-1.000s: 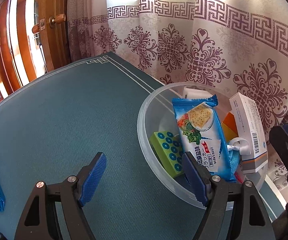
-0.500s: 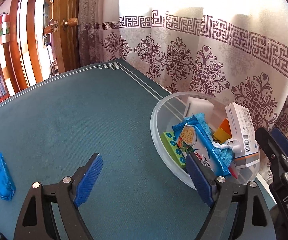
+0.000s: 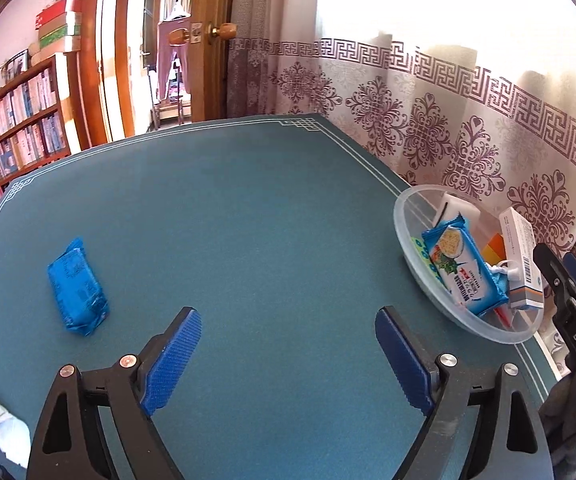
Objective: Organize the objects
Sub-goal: 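Release the cracker packet with the left gripper while the right gripper releases the medicine box, then move the left gripper to the white plastic bag and grasp it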
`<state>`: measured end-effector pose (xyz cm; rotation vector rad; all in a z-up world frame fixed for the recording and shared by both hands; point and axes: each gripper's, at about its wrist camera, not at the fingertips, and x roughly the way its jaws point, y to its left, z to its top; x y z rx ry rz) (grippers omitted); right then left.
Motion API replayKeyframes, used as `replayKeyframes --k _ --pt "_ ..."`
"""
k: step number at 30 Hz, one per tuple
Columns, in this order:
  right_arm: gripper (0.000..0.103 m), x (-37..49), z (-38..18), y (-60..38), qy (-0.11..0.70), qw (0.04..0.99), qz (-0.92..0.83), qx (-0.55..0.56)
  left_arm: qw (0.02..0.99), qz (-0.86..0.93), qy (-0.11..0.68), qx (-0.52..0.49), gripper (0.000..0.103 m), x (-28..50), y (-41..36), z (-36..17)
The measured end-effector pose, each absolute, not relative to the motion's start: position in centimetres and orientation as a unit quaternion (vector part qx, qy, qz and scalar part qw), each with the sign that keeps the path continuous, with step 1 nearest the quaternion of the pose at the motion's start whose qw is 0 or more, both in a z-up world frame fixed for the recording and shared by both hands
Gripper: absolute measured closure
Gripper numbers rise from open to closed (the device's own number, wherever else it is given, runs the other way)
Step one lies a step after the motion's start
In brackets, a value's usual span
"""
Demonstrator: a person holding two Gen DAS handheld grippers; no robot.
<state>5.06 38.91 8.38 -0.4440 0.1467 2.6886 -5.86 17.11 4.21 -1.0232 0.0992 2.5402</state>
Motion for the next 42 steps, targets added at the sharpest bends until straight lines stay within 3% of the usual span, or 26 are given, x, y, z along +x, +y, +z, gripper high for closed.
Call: replayKeyframes --k 11,28,42 --pt "0.026 4.2 8.4 36.7 0.025 0.177 0.965 -0.192 0.111 0.928 0.017 -0.355 0.006 -4.0 9.7 5.0" --pt "0.026 4.0 8.6 27.9 0.010 0.059 0.974 -0.220 -0.007 0.929 -0.125 -0.347 0.005 -1.5 -3.4 6.3" --pt "0.026 3.7 7.1 24.7 -0.004 0.020 0.970 -0.242 -0.081 0.924 -0.179 -0.329 0.003 -0.4 -10.0 6.3"
